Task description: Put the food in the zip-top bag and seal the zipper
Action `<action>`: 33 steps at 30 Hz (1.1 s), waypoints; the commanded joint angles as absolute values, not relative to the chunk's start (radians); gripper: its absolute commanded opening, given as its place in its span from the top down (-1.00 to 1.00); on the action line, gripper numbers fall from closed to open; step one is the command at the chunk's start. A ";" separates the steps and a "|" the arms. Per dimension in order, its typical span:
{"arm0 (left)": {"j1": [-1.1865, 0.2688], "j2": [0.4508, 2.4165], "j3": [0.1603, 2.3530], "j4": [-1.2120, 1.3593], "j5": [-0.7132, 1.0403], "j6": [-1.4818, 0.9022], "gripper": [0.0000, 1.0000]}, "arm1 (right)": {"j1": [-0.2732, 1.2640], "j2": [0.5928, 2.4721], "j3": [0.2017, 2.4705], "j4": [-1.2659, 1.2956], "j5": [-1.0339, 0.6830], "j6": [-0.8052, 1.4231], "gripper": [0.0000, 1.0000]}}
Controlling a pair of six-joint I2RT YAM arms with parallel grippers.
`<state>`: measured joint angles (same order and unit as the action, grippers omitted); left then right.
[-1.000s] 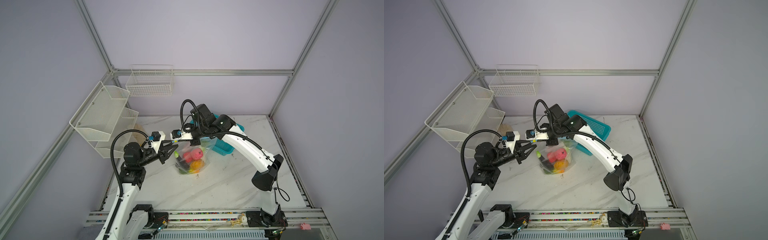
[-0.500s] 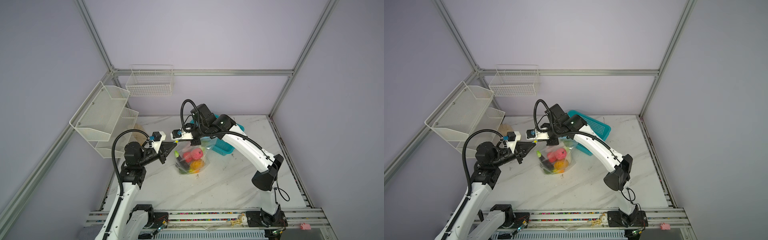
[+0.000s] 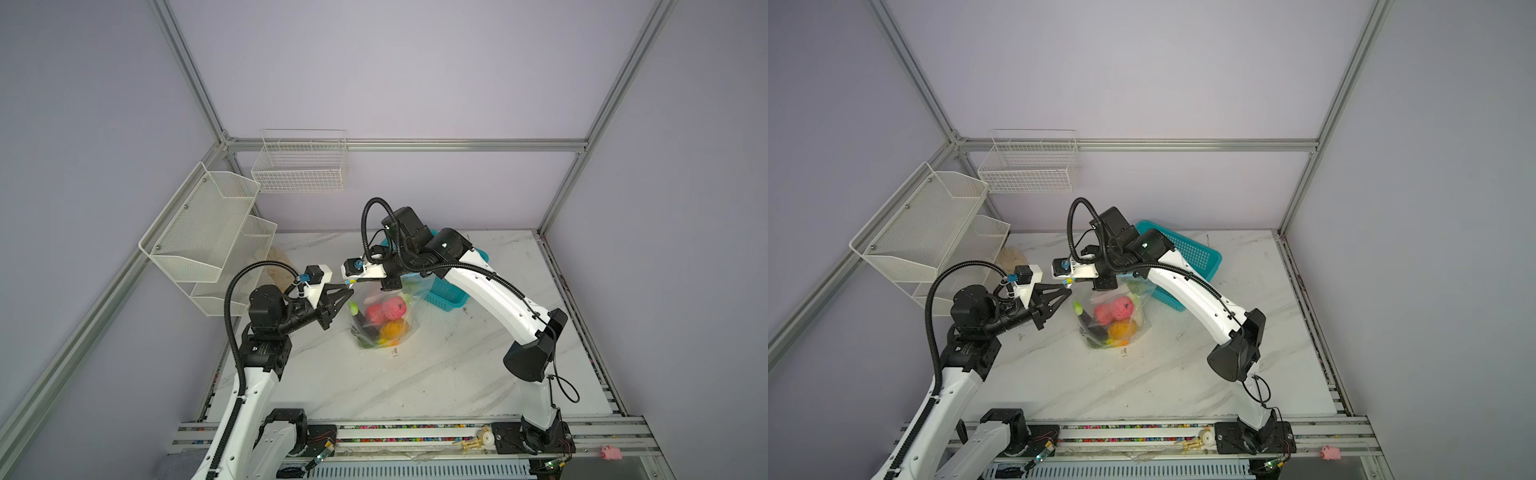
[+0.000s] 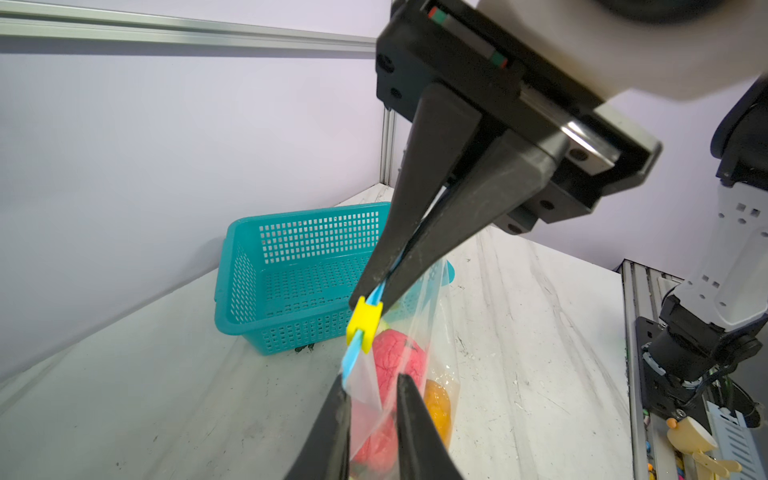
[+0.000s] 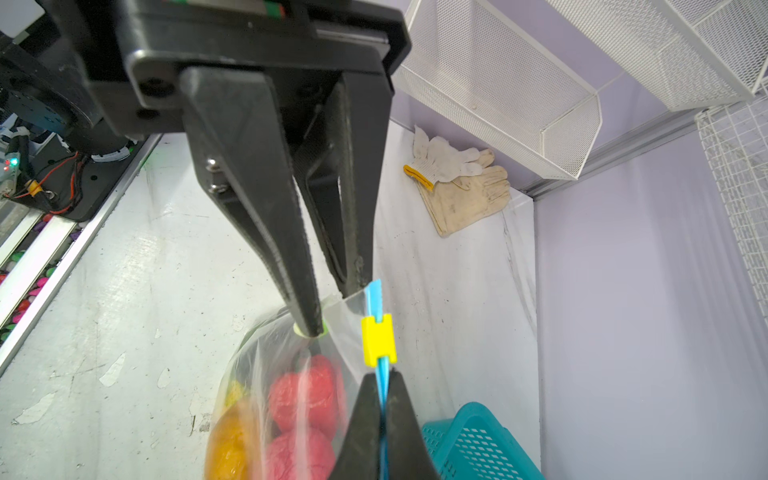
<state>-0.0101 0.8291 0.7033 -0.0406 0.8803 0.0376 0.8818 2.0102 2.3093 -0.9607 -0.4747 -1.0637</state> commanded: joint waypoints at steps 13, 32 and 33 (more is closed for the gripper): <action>-0.015 0.854 0.768 0.099 0.875 0.001 0.63 | 0.886 2.015 2.339 -0.980 -0.492 -1.071 0.89; -0.016 0.820 0.750 0.109 0.848 -0.036 1.00 | 0.887 2.000 2.338 -0.965 -0.544 -1.058 0.33; -0.016 0.818 0.748 0.109 0.845 -0.036 1.00 | 0.886 1.999 2.334 -0.958 -0.549 -1.054 0.30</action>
